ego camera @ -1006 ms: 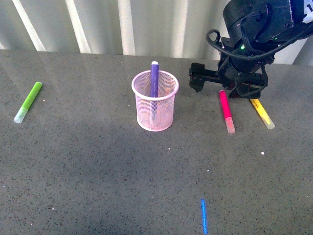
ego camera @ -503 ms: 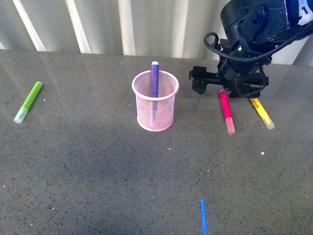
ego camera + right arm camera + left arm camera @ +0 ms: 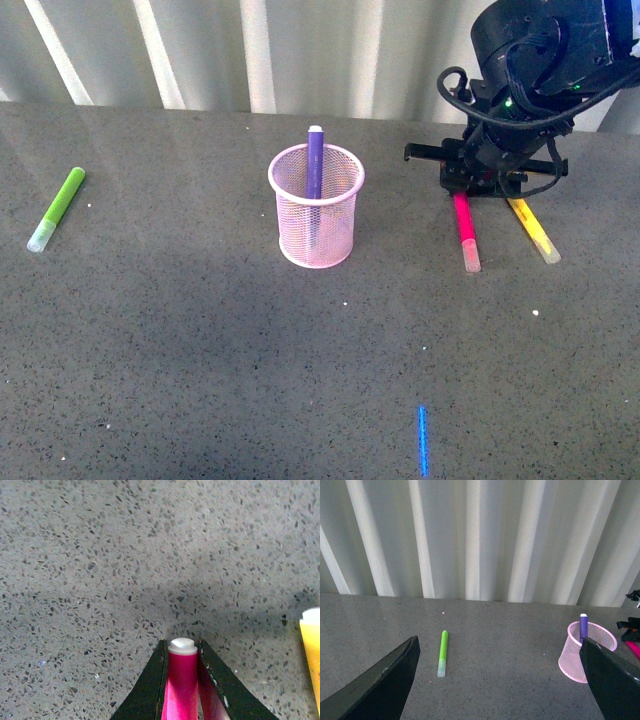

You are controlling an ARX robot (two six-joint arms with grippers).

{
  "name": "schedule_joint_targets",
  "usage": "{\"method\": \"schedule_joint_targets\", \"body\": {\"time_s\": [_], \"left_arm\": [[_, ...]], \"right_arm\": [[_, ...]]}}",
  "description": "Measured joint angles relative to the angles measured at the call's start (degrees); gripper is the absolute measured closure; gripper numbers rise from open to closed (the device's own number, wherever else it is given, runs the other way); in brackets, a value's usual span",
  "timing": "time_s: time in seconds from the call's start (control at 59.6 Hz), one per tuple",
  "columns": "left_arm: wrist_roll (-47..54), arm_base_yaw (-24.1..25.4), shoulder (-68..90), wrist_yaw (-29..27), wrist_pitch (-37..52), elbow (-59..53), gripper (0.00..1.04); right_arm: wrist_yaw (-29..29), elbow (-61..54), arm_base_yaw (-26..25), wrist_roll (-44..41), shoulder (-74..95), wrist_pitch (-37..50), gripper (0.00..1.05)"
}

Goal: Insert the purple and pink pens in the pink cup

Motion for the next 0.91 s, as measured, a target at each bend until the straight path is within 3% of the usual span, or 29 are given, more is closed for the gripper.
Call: {"method": "schedule_joint_targets", "body": {"time_s": [0.218,0.52,0.788,0.905], "left_arm": [[0.0,0.0,0.0,0.0,0.0,0.0,0.07],[0.0,0.0,0.0,0.0,0.0,0.0,0.07],[0.0,0.0,0.0,0.0,0.0,0.0,0.07],[0.0,0.0,0.0,0.0,0.0,0.0,0.07]], "right_arm": [[-6.4,-5.9,0.0,-5.9,-1.8,10.8,0.93],[-9.9,-12.8,2.2,-13.2,-7.8,24.4,0.93],[-12.2,-13.9,4.7,-12.8,-15.4,27.0,0.93],[-12.7,-17.2,6.4,-13.3,-17.9,33.5,0.93]]}}
